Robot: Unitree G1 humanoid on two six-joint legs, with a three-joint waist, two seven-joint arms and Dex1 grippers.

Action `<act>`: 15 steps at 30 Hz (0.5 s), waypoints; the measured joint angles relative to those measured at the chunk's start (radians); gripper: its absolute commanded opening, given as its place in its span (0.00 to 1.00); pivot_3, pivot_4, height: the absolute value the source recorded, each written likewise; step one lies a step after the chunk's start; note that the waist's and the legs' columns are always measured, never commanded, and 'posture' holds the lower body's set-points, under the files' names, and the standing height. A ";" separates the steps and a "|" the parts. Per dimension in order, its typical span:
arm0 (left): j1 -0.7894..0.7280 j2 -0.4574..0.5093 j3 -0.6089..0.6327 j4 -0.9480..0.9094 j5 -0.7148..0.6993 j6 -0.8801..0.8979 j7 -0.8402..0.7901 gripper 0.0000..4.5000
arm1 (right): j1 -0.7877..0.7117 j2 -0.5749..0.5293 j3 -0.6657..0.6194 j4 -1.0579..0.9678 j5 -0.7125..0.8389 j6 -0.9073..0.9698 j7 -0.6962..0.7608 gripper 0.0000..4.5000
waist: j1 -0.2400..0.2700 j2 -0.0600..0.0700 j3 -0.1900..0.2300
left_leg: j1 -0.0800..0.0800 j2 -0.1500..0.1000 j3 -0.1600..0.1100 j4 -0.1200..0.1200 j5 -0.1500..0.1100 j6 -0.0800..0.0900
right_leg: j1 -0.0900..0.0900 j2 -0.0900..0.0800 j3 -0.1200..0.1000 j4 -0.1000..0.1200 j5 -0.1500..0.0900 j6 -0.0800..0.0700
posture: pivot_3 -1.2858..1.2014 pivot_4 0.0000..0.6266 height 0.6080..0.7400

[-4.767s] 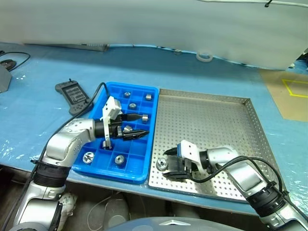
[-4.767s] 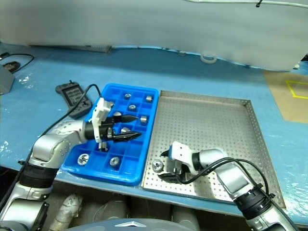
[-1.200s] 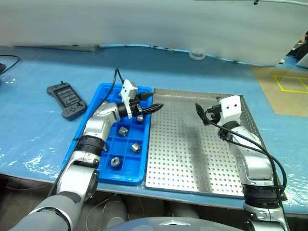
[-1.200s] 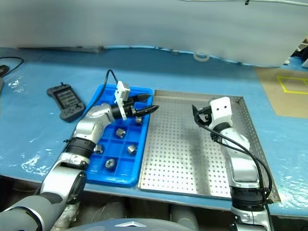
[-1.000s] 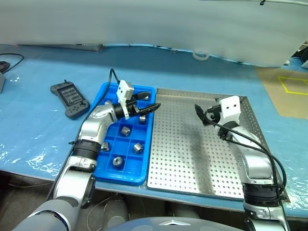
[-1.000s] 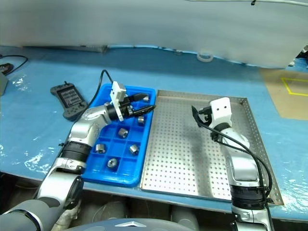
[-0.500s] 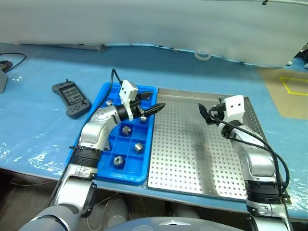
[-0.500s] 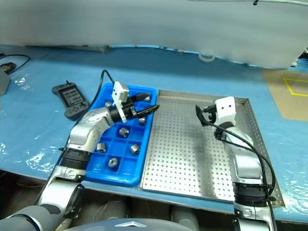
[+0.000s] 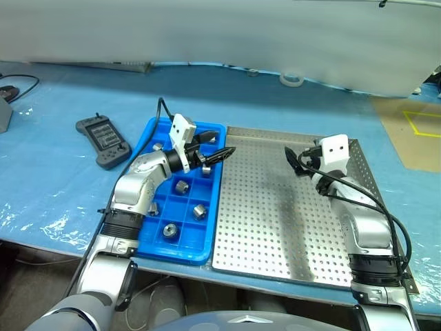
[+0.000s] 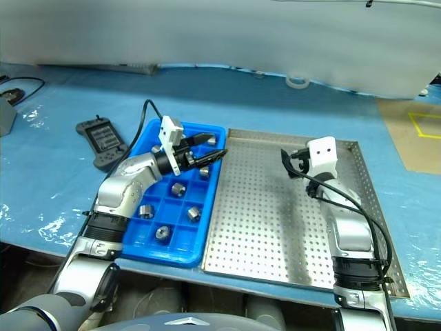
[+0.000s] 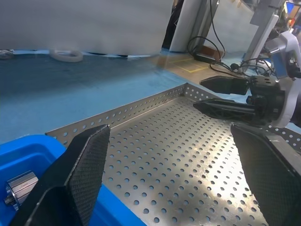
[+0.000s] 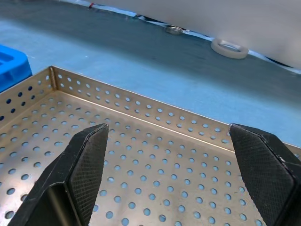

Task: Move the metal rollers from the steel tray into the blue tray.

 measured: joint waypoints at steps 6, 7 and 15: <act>0.000 -0.002 0.000 0.040 0.001 -0.027 -0.010 0.96 | 0.014 -0.002 -0.005 -0.003 0.000 0.005 -0.002 0.96 | -0.001 0.000 0.000 | 0.000 0.000 0.000 0.000 0.000 0.000 | 0.000 0.000 0.000 0.000 0.000 0.000 | 0.46 0.24 1.00; 0.000 -0.002 -0.001 0.044 0.001 -0.030 -0.013 0.96 | 0.018 -0.002 -0.005 -0.004 -0.001 0.007 -0.003 0.96 | -0.001 0.000 0.000 | 0.000 0.000 0.000 0.000 0.000 0.000 | 0.000 0.000 0.000 0.000 0.000 0.000 | 0.46 0.24 1.00; -0.007 -0.019 -0.007 0.094 0.004 -0.065 -0.037 0.96 | 0.032 0.001 -0.003 -0.038 -0.001 0.018 -0.017 0.96 | -0.004 0.000 0.000 | 0.000 0.000 0.000 0.000 0.000 0.000 | 0.000 0.000 0.000 0.000 0.000 0.000 | 0.45 0.24 1.00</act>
